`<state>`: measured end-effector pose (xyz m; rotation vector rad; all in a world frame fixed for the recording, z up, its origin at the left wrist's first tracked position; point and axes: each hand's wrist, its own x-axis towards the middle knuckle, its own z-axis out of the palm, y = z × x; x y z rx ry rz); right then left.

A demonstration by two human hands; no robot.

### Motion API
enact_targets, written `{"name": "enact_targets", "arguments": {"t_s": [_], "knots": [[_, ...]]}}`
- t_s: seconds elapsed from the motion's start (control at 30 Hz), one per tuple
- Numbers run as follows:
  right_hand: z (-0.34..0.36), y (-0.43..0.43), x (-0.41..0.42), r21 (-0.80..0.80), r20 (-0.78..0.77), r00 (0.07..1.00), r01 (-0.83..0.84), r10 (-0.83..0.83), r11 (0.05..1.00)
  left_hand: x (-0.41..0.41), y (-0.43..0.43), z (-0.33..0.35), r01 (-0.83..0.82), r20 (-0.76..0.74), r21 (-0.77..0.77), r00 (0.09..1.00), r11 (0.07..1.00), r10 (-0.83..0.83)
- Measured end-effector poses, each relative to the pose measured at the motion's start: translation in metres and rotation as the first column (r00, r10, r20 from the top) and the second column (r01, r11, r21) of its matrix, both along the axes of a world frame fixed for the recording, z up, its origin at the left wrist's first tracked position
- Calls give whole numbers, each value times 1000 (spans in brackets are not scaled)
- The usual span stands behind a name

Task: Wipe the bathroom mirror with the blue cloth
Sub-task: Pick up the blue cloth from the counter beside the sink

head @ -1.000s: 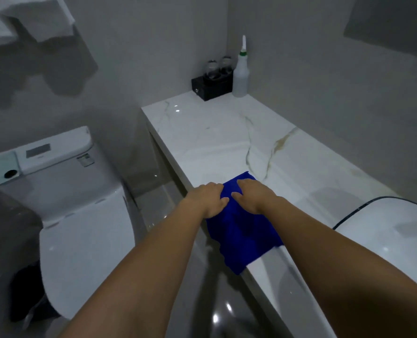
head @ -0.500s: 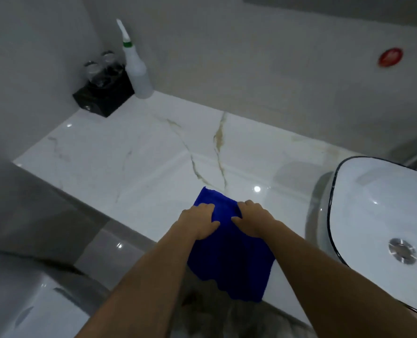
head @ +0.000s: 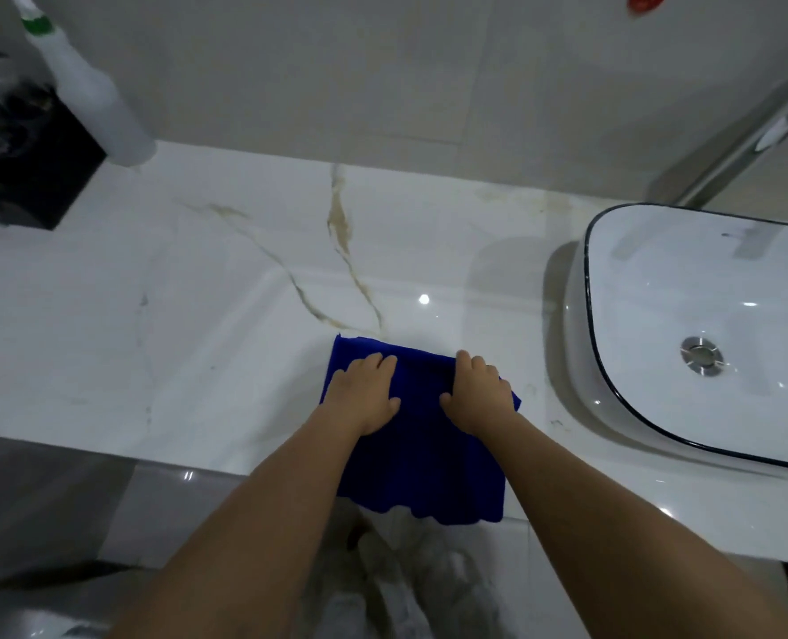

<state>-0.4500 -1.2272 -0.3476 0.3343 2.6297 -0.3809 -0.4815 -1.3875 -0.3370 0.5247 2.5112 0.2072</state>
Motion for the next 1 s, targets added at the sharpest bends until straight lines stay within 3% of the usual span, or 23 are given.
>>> {"name": "enact_targets", "arguments": {"t_s": [0.23,0.33,0.4,0.47,0.63,0.73,0.87,1.0], "knots": [[-5,0,-9,43,63,997,-46,43,998,-15,2,-7,43,-25,-3,999,999,-43],[-3,-3,-11,-208,-1,999,51,-52,977,-20,3,-7,60,-42,-6,997,998,-61],[5,-5,-14,-384,-9,988,139,-154,913,-22,4,-2,91,23,-7,996,996,-91],[18,-9,-18,-463,-63,981,132,-181,877,-21,10,6,48,141,55,988,997,-55],[58,-19,-30,-475,-228,972,-63,-54,878,-23,23,22,-226,292,301,947,927,136],[80,-17,-35,-475,-285,955,-71,-77,877,-25,23,41,-331,326,404,923,853,204],[110,-13,-35,-507,-364,922,-77,-132,858,-26,23,81,-370,279,470,924,801,263],[139,-8,-34,-426,-531,840,-147,-114,893,-32,22,129,-357,160,502,933,788,321]]}}
